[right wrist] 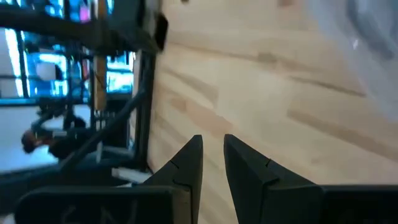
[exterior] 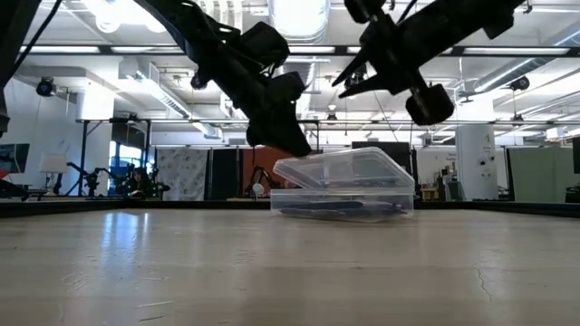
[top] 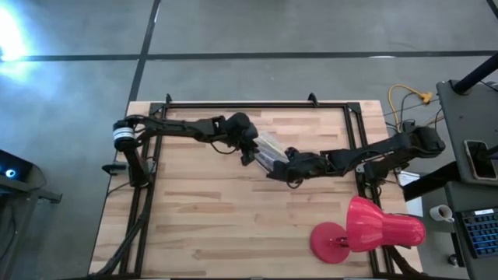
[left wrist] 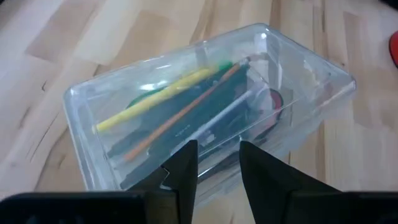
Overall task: Pick & place school supplies into a supply box
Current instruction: Close the transparent supply box
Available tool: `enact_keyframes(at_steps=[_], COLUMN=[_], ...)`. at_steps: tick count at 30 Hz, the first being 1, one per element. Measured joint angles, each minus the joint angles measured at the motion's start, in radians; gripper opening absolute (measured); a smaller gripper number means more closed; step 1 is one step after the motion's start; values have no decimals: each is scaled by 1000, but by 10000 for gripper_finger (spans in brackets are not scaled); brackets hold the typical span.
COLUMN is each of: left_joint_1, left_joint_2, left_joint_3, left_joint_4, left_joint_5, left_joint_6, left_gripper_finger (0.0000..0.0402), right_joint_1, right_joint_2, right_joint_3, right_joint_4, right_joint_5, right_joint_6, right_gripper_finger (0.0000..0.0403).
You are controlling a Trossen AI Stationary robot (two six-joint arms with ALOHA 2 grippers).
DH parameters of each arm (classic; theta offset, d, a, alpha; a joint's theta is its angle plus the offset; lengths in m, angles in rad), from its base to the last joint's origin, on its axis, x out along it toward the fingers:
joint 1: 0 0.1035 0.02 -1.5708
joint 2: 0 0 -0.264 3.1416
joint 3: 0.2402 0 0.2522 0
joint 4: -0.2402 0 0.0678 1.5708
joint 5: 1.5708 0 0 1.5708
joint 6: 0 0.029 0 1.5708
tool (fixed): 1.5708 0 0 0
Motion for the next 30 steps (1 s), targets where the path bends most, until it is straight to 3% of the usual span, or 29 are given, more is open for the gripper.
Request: enact_keyframes(at_steps=[7,9,14,22,30], left_joint_1=[-3,-3,-5,-7,-26], left_joint_2=[2,2,1,25,31], left_joint_3=[-48,-57,-69,-80,-116], left_joint_4=[13,20,22,28,65], left_joint_5=[-1,-4,-13,-16,-23], left_joint_6=[-3,-7,-8,-31,-64], left_gripper_finger=[104,104,104,104,104], right_joint_1=[-18,-39,-77,-86,-88], right_joint_2=[16,52,168,296,288], right_joint_3=[0,-2,1,45,79], right_joint_4=[-158,-199,-96,-84,-93], right_joint_5=[180,158,50,44,58], right_joint_6=[58,60,29,73,24], right_gripper_finger=[59,59,59,59,59])
